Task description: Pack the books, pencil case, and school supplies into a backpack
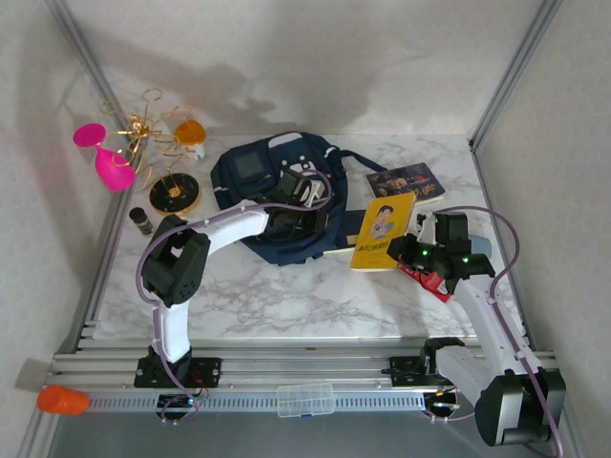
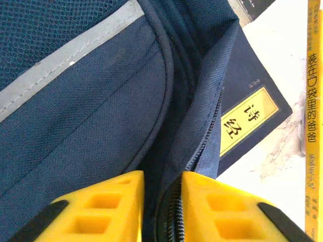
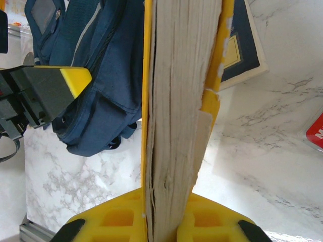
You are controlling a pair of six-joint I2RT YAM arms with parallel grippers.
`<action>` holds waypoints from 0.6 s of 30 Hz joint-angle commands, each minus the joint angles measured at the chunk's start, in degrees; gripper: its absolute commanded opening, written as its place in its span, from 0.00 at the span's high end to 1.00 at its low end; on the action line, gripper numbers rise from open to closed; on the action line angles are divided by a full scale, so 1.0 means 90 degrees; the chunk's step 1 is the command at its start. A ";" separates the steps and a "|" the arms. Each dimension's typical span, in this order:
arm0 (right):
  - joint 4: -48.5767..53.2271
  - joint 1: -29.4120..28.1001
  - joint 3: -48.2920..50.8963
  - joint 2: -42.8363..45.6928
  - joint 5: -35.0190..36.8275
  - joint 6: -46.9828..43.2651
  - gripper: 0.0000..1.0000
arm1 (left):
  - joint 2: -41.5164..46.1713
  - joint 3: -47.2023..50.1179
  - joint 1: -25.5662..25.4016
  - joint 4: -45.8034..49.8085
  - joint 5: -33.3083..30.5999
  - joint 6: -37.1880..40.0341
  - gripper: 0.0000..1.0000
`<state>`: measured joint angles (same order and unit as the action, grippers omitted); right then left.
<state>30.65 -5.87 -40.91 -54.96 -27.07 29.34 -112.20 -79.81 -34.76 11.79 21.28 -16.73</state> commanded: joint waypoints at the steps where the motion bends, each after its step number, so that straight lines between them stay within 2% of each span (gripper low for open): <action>1: -0.0371 0.0054 -0.0018 0.0045 -0.0178 -0.0044 1.00 | -0.0170 0.0113 0.0103 0.0052 0.0025 0.0050 0.81; 9: -0.0413 0.0049 -0.0064 0.0060 -0.0363 -0.0105 1.00 | 0.0354 -0.0085 0.0122 0.0231 -0.0240 0.0222 1.00; 18: -0.0524 0.0047 -0.0178 0.0043 -0.0859 -0.0262 1.00 | 0.1020 -0.0369 0.0123 0.0628 -0.0637 0.0384 1.00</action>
<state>29.89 -5.76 -40.91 -54.96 -30.59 28.88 -107.31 -80.79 -34.39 15.40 18.57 -14.68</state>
